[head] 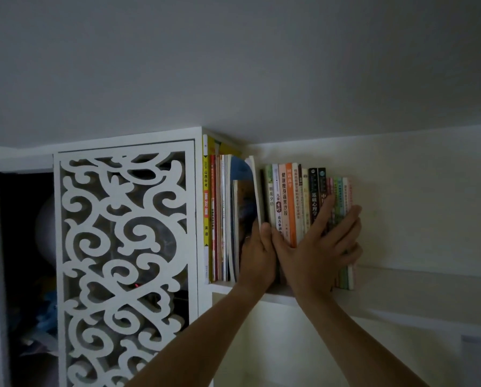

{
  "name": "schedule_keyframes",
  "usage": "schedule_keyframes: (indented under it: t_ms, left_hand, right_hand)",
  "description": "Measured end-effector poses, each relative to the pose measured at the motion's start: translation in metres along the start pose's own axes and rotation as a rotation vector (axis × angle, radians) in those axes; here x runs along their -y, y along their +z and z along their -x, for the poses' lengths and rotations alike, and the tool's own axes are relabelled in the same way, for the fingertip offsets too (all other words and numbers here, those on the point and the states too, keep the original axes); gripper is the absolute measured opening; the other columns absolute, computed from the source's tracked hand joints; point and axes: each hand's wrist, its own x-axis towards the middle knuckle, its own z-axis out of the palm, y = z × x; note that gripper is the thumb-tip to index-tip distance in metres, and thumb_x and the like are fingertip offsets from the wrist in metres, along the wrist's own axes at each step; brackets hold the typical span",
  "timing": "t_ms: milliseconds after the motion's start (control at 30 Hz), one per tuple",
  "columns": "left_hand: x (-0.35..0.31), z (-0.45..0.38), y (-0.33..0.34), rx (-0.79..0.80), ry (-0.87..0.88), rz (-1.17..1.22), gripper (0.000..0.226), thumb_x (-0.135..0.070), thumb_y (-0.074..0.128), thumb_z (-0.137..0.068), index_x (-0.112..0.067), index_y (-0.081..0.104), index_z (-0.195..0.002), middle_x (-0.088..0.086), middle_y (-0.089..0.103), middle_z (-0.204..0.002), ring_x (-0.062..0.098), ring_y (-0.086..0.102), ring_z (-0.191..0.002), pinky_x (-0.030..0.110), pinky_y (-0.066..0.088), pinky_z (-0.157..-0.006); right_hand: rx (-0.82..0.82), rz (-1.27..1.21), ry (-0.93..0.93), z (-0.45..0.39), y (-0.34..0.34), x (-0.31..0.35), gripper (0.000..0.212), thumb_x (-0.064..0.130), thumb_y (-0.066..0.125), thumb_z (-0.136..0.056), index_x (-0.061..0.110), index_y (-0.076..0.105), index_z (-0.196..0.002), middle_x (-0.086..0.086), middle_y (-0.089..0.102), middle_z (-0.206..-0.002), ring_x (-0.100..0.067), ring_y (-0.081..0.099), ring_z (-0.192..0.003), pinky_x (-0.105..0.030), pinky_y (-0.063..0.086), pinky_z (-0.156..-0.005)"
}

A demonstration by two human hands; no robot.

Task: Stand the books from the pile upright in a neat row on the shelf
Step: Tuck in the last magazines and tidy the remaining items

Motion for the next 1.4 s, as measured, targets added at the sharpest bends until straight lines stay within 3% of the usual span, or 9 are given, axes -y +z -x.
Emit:
schedule_keyframes:
  t_ms: [233,333,400,567,733,933,1067,1300,1400]
  left_hand:
    - [0.002,0.001,-0.001,-0.093,0.043,-0.043,0.040,-0.033,0.032,-0.113,-0.018,0.039,-0.150,-0.004,0.067,-0.127,0.001,0.068,-0.110,0.024,0.060,-0.093]
    - [0.001,0.004,-0.004,-0.107,0.036,-0.103,0.049,-0.024,0.048,-0.109,-0.013,0.033,-0.154,-0.011,0.062,-0.124,-0.008,0.065,-0.098,0.012,0.056,-0.085]
    - [-0.006,0.010,-0.008,-0.063,0.027,-0.182,0.053,-0.031,0.054,-0.106,-0.013,0.033,-0.152,-0.011,0.061,-0.123,-0.006,0.064,-0.096,0.012,0.056,-0.085]
    - [-0.028,0.029,-0.018,-0.026,0.076,-0.404,0.064,-0.063,0.027,-0.098,-0.026,0.023,-0.150,0.005,0.070,-0.123,0.017,0.075,-0.097,0.040,0.065,-0.082]
    - [-0.047,0.044,-0.021,-0.049,0.190,-0.486,0.062,-0.027,0.035,-0.107,-0.034,0.009,-0.162,0.009,0.062,-0.132,0.017,0.071,-0.093,0.038,0.065,-0.076]
    - [-0.068,0.064,-0.037,-0.153,0.177,-0.456,0.059,-0.017,0.043,-0.108,-0.024,0.021,-0.163,0.006,0.052,-0.145,-0.004,0.057,-0.085,0.008,0.052,-0.071]
    - [-0.078,0.082,-0.045,-0.170,0.162,-0.466,0.065,-0.012,0.047,-0.104,-0.024,0.019,-0.161,0.005,0.052,-0.142,-0.005,0.053,-0.079,0.002,0.043,-0.062]
    - [-0.107,0.112,-0.065,-0.137,0.233,-0.460,0.066,-0.011,0.047,-0.100,-0.037,0.013,-0.150,0.004,0.052,-0.143,0.010,0.065,-0.083,0.027,0.062,-0.066]
    - [-0.112,0.110,-0.067,-0.122,0.306,-0.482,0.063,-0.013,0.046,-0.096,-0.031,0.021,-0.151,0.009,0.052,-0.144,0.014,0.068,-0.088,0.021,0.059,-0.065]
  right_hand:
    - [-0.005,0.007,-0.005,0.000,0.001,-0.001,0.130,0.096,0.048,-0.070,0.015,0.009,-0.164,-0.028,0.005,-0.166,-0.046,0.014,-0.152,-0.062,0.022,-0.115]
    - [0.001,0.011,-0.009,0.000,0.002,-0.001,0.130,0.092,0.053,-0.070,0.014,0.008,-0.164,-0.029,0.004,-0.166,-0.047,0.013,-0.152,-0.064,0.023,-0.115]
    - [0.007,0.011,-0.006,0.000,0.002,-0.002,0.129,0.092,0.052,-0.071,0.014,0.008,-0.164,-0.029,0.004,-0.166,-0.047,0.012,-0.152,-0.064,0.023,-0.115]
    - [0.031,0.008,-0.007,0.001,0.001,-0.003,0.127,0.094,0.044,-0.073,0.014,0.007,-0.164,-0.030,0.002,-0.166,-0.047,0.011,-0.152,-0.065,0.022,-0.115]
    - [0.040,0.005,0.004,0.000,0.001,-0.003,0.122,0.097,0.031,-0.076,0.014,0.013,-0.163,-0.031,0.008,-0.165,-0.048,0.016,-0.151,-0.066,0.025,-0.113]
    - [0.041,-0.038,-0.009,0.002,0.003,-0.004,0.124,0.096,0.041,-0.074,0.016,0.009,-0.164,-0.028,0.002,-0.167,-0.046,0.009,-0.153,-0.066,0.019,-0.116]
    - [0.045,-0.027,-0.032,0.002,0.003,-0.006,0.122,0.094,0.042,-0.076,0.015,0.009,-0.164,-0.028,0.003,-0.166,-0.046,0.008,-0.153,-0.066,0.017,-0.118]
    - [0.154,-0.012,-0.160,0.011,0.002,-0.007,0.106,0.086,0.039,-0.085,0.022,0.010,-0.164,-0.028,0.007,-0.166,-0.049,0.013,-0.151,-0.071,0.021,-0.114]
    - [0.220,-0.090,-0.118,0.011,-0.013,0.003,0.087,0.078,0.032,-0.092,0.031,0.015,-0.163,-0.024,0.006,-0.167,-0.047,0.007,-0.154,-0.073,0.014,-0.116]
